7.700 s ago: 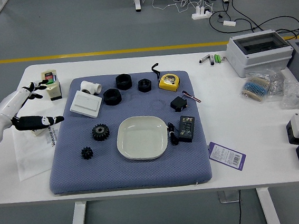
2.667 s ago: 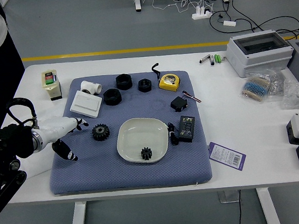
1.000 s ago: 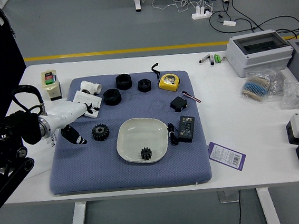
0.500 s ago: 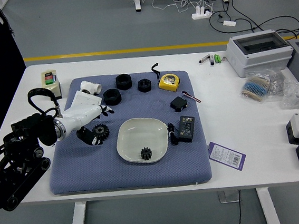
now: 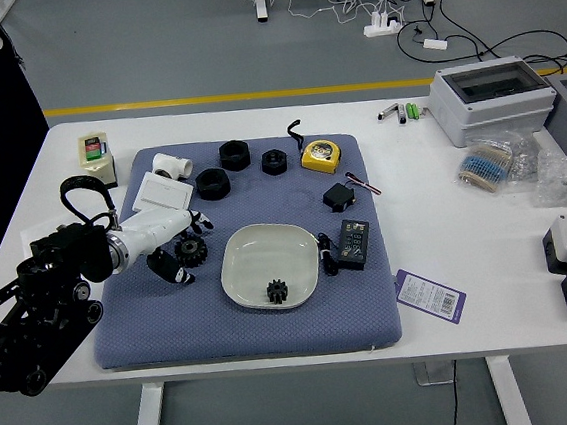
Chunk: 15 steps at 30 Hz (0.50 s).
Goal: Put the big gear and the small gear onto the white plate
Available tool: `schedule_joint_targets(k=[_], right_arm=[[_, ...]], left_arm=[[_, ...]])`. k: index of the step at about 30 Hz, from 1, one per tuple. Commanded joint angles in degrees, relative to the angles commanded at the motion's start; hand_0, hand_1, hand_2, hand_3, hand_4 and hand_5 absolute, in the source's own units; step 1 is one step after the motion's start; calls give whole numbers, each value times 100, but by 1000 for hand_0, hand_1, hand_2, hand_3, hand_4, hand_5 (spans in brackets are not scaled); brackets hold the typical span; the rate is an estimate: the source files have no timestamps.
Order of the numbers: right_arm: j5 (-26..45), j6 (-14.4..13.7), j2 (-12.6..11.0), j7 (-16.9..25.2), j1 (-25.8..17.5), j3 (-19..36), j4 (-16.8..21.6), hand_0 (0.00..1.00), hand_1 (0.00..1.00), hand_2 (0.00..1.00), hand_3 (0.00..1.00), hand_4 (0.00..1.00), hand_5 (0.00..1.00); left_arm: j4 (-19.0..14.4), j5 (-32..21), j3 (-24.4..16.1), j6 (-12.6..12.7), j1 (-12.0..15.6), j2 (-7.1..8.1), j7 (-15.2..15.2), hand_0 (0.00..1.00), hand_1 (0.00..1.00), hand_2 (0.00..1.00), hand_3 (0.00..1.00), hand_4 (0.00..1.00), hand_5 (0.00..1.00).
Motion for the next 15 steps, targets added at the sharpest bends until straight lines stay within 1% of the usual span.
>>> schedule_joint_targets(k=[2, 3, 9, 10, 15], right_arm=[[0, 1, -1, 3, -6, -1, 0, 620, 640, 736, 544, 735, 699], [-1, 1, -2, 3, -7, -1, 0, 620, 640, 736, 544, 735, 699], [6, 1, -3, 3, -9, 0, 2, 619, 639, 737, 544, 735, 699], [6, 1, -3, 3, -9, 1, 2, 619, 640, 737, 544, 734, 698], [2, 5, -5, 3, 1, 11, 2, 619, 640, 737, 544, 734, 698]], left_arm=[[49, -38, 4, 29, 7, -11, 3, 568, 678, 763, 826, 887, 90], [56, -43, 5, 34, 8, -12, 3, 516, 654, 724, 789, 830, 100], [61, -120, -16, 113, 11, -3, 29, 516, 654, 724, 789, 830, 100], [54, -122, -20, 113, 10, 0, 34, 451, 556, 615, 648, 627, 74], [20, -107, -70, 116, 6, 17, 67, 451, 556, 615, 648, 627, 74]])
